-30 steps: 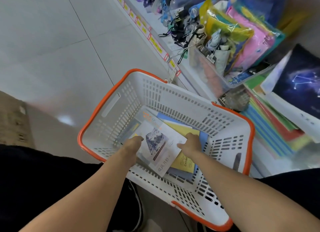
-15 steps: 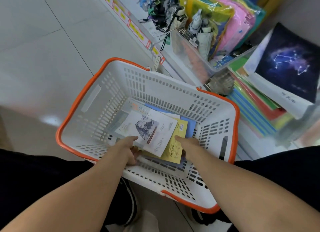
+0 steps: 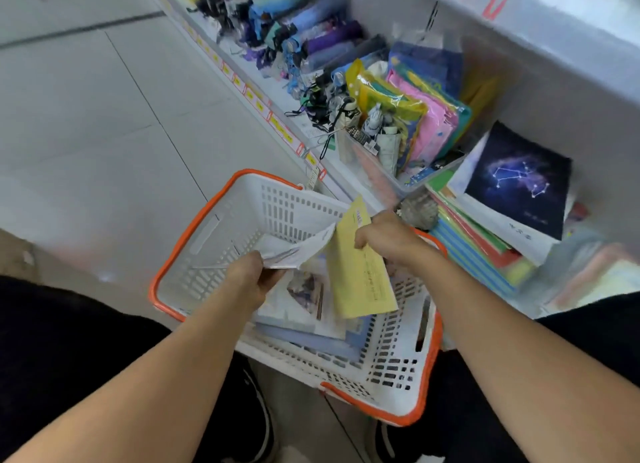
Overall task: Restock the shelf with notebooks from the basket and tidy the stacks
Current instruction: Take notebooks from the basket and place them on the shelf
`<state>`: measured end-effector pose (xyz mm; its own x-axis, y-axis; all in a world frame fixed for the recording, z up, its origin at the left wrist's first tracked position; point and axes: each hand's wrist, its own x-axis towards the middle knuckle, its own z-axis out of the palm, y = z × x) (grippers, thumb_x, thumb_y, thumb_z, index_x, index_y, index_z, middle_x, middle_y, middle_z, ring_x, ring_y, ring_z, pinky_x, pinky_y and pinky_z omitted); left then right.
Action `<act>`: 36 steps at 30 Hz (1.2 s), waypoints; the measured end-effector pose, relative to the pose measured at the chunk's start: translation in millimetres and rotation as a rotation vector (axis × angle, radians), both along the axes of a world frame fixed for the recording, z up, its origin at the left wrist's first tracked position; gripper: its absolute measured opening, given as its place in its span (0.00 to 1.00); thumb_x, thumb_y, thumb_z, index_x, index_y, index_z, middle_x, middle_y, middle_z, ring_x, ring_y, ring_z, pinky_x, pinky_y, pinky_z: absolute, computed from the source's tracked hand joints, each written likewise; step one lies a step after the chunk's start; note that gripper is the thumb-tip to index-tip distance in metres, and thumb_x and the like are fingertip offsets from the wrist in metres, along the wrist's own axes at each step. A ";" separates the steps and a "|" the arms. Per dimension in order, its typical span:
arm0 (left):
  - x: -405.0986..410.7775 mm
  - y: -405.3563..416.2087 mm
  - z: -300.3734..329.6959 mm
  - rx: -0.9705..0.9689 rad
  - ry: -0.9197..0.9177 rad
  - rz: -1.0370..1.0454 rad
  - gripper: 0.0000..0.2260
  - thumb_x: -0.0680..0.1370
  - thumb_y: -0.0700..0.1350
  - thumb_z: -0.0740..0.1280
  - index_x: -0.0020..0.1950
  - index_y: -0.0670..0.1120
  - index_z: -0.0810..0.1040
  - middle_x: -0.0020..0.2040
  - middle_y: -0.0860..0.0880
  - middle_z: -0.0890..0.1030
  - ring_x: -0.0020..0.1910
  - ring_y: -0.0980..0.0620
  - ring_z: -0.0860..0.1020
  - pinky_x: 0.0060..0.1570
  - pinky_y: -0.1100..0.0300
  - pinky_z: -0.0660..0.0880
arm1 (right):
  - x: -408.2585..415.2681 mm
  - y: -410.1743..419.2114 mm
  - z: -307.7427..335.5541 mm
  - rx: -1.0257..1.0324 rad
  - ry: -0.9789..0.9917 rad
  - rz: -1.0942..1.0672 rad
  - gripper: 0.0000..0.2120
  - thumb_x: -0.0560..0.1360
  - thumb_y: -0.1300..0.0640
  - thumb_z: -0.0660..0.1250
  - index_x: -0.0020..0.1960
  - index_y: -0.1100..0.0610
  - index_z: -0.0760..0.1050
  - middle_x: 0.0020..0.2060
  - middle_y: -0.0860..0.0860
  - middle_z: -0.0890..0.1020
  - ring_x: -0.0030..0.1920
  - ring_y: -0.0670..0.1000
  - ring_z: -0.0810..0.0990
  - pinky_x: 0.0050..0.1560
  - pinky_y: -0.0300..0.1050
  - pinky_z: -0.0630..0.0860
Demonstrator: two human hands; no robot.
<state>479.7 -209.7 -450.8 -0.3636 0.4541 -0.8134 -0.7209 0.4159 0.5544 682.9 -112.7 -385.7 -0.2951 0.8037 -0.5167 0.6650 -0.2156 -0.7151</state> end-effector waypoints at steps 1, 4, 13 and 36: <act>-5.9 -0.2 18.8 0.004 0.029 -0.031 0.07 0.81 0.34 0.54 0.54 0.36 0.71 0.46 0.40 0.79 0.41 0.44 0.79 0.33 0.52 0.82 | 5.9 3.3 25.4 0.113 -0.025 0.034 0.16 0.66 0.63 0.69 0.48 0.74 0.72 0.57 0.69 0.72 0.31 0.53 0.63 0.32 0.45 0.60; -17.1 -3.3 81.9 0.039 0.255 -0.319 0.11 0.78 0.31 0.54 0.49 0.39 0.74 0.41 0.42 0.80 0.37 0.47 0.79 0.23 0.57 0.79 | 12.2 -3.0 98.1 0.511 -0.114 0.236 0.16 0.69 0.63 0.68 0.29 0.57 0.63 0.26 0.56 0.63 0.27 0.53 0.61 0.29 0.43 0.58; 2.9 34.3 248.3 0.534 0.115 -0.382 0.15 0.84 0.45 0.53 0.64 0.43 0.74 0.45 0.44 0.84 0.36 0.47 0.84 0.33 0.53 0.80 | 10.8 -45.7 143.4 1.443 -0.271 0.701 0.10 0.64 0.66 0.71 0.44 0.60 0.76 0.57 0.58 0.81 0.51 0.58 0.82 0.31 0.48 0.80; 97.6 162.1 385.7 0.980 0.426 -0.612 0.13 0.82 0.47 0.62 0.66 0.54 0.73 0.56 0.47 0.83 0.53 0.43 0.82 0.53 0.40 0.79 | 125.5 44.3 291.5 0.429 0.907 -0.456 0.15 0.77 0.67 0.68 0.62 0.56 0.75 0.55 0.53 0.85 0.52 0.54 0.85 0.45 0.48 0.81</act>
<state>577.3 -47.6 -65.1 -0.0294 0.9947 0.0987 -0.2384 -0.1029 0.9657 808.4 -68.5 -94.2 -0.0533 0.9945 0.0901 -0.2234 0.0760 -0.9718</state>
